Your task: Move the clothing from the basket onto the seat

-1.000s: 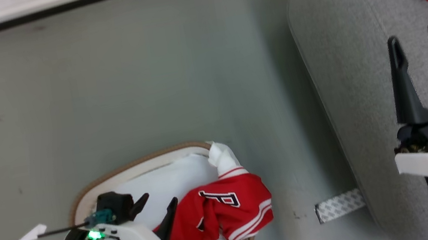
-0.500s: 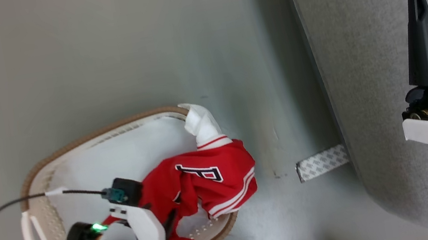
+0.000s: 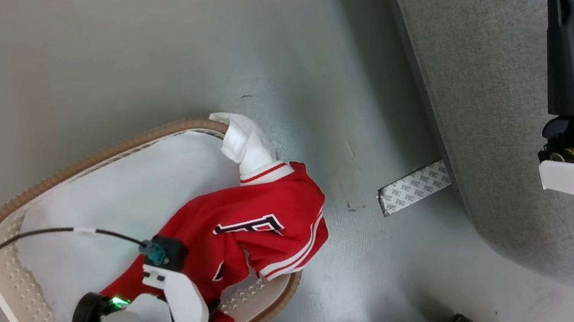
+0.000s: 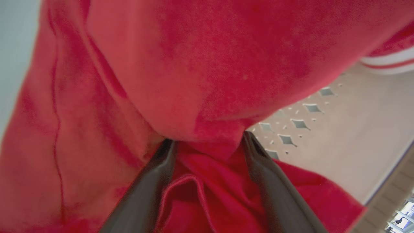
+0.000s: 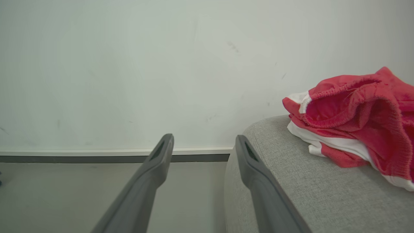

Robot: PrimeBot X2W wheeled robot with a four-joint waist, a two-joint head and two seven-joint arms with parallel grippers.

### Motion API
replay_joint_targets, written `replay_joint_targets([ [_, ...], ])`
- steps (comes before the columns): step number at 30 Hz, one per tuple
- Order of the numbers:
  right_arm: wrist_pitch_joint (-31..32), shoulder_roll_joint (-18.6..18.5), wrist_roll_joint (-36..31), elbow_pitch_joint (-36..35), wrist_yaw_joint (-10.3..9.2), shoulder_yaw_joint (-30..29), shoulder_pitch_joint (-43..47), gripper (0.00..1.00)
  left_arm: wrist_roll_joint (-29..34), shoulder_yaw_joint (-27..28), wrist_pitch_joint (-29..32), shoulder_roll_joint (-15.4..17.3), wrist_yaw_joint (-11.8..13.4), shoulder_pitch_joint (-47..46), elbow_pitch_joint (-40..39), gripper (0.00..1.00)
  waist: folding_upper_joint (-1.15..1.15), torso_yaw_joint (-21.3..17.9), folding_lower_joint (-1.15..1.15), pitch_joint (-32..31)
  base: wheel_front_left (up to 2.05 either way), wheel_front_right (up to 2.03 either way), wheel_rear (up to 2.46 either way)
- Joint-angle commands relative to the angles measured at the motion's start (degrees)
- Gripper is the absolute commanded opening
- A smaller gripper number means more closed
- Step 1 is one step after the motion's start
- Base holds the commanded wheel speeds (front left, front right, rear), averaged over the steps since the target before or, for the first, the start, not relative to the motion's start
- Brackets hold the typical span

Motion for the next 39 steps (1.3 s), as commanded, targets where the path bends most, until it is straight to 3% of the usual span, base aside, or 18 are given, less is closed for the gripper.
replay_joint_targets([
  [1, -0.19, 0.06, -0.39, -0.36, -0.13, 0.13, -0.57, 1.0, -0.92, -1.5, 1.42, 0.15, -0.02, -0.69, 1.2, 1.0, 0.0, 0.07, -0.01, 0.49, 0.0, 0.0, 0.0],
  [6, -0.19, 0.05, -1.08, -0.33, -0.13, -0.03, -1.13, 1.0, -3.73, -4.89, 3.1, -0.04, 0.0, -2.17, 2.2, 1.0, 0.0, 0.34, -0.01, 0.68, 0.0, 0.0, 0.0],
  [7, -0.19, 0.06, -1.13, -0.26, -0.13, -0.03, -1.23, 1.0, -4.87, -5.2, 3.77, -0.23, -0.01, -2.14, 2.37, 0.96, 0.0, 0.38, -0.01, 0.58, 0.0, 0.0, 0.0],
  [8, -0.19, 0.06, -1.3, -0.22, -0.13, -0.02, -1.28, 1.0, -5.71, -5.87, 4.66, -0.28, 0.0, -2.07, 2.31, 0.65, 0.0, 0.38, -0.01, 0.46, 0.0, 0.0, 0.0],
  [9, -0.19, 0.06, -1.29, -0.25, -0.13, -0.03, -1.28, 1.0, -6.28, -6.57, 4.57, 0.0, -0.01, -2.42, 1.88, 0.42, 0.0, 0.4, -0.01, 0.37, 0.0, 0.0, 0.0],
  [10, -0.19, 0.06, -1.13, -0.26, -0.13, -0.08, -1.3, 1.0, -6.66, -6.96, 3.53, 0.35, -0.01, -2.87, 1.55, 0.02, 0.0, 0.41, -0.01, 0.3, 0.0, 0.0, 0.0],
  [17, -0.2, 0.06, -1.06, 0.43, -0.13, -0.46, -1.18, 1.0, -9.71, -9.78, -0.08, -0.15, -0.01, -3.74, 1.11, 0.0, 0.0, 1.1, -0.01, -2.52, 0.0, 0.0, 0.0],
  [23, -0.19, 0.05, -2.48, 1.97, -0.13, -0.63, -0.56, 1.0, -12.99, -11.15, -4.32, -1.53, -0.01, -2.08, 1.55, 0.0, 0.0, 2.57, -0.01, -8.76, 0.0, 0.0, 0.0],
  [31, -0.1, 0.03, -4.88, 5.43, -0.13, -1.56, 2.27, 1.0, -17.82, -12.97, -11.68, -4.21, -0.01, 2.67, 0.98, 0.0, 0.0, 5.93, -0.01, -21.77, 0.0, 0.0, 0.0],
  [39, 0.1, -0.01, -5.42, 8.84, -0.13, -2.0, 7.08, 1.0, -18.4, -14.81, -20.43, -5.95, -0.01, 7.18, -1.07, 0.0, 0.0, 9.97, -0.01, -34.22, 0.0, 0.0, 0.0],
])
